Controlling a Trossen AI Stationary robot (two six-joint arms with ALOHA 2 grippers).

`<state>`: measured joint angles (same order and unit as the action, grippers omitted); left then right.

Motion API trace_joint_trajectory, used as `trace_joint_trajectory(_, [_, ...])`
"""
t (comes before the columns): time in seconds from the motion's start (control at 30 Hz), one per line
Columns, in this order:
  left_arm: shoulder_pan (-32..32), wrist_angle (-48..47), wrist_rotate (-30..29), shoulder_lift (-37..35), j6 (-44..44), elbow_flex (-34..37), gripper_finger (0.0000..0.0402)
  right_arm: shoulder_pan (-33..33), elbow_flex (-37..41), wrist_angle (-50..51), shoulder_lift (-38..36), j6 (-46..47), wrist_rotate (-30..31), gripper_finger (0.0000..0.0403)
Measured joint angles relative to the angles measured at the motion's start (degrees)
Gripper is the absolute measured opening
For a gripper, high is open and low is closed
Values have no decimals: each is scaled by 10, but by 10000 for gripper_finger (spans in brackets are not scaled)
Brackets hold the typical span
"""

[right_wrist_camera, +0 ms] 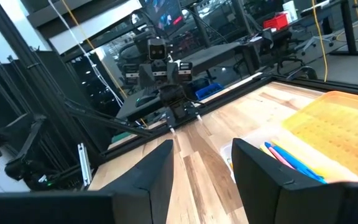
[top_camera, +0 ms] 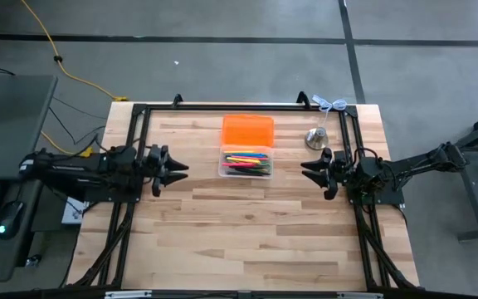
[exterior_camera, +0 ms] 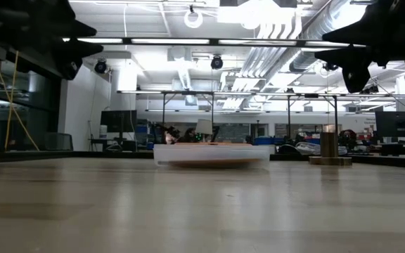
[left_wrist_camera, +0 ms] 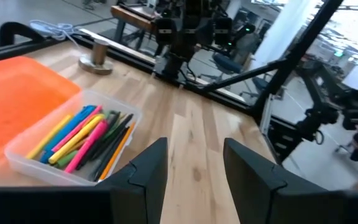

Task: Pick & place school supplies into a supply box
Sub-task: Return to Home Position

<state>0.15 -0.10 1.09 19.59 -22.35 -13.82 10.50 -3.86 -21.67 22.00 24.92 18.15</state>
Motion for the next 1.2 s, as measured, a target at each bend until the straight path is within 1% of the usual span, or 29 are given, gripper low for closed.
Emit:
trace_joint_trajectory(0.13, [-65,0,-76,0,0,0,182,0,0,0,0,-10,-12,140])
trace_joint_trajectory(0.27, [-104,-1,-118,-2,0,0,182,0,0,1,0,-16,-17,140])
trace_joint_trajectory(0.47, [-107,-41,-119,-35,0,0,182,0,0,1,0,-19,-22,140])
trace_joint_trajectory(0.67, [-107,-93,-106,-98,10,0,182,0,0,1,0,-20,-22,140])
trace_joint_trajectory(0.93, [-107,-179,-106,-188,15,0,182,0,0,1,0,-33,-23,140])
trace_joint_trajectory(1.2, [-107,-187,-104,-193,20,19,182,0,0,-2,0,-31,-35,140])
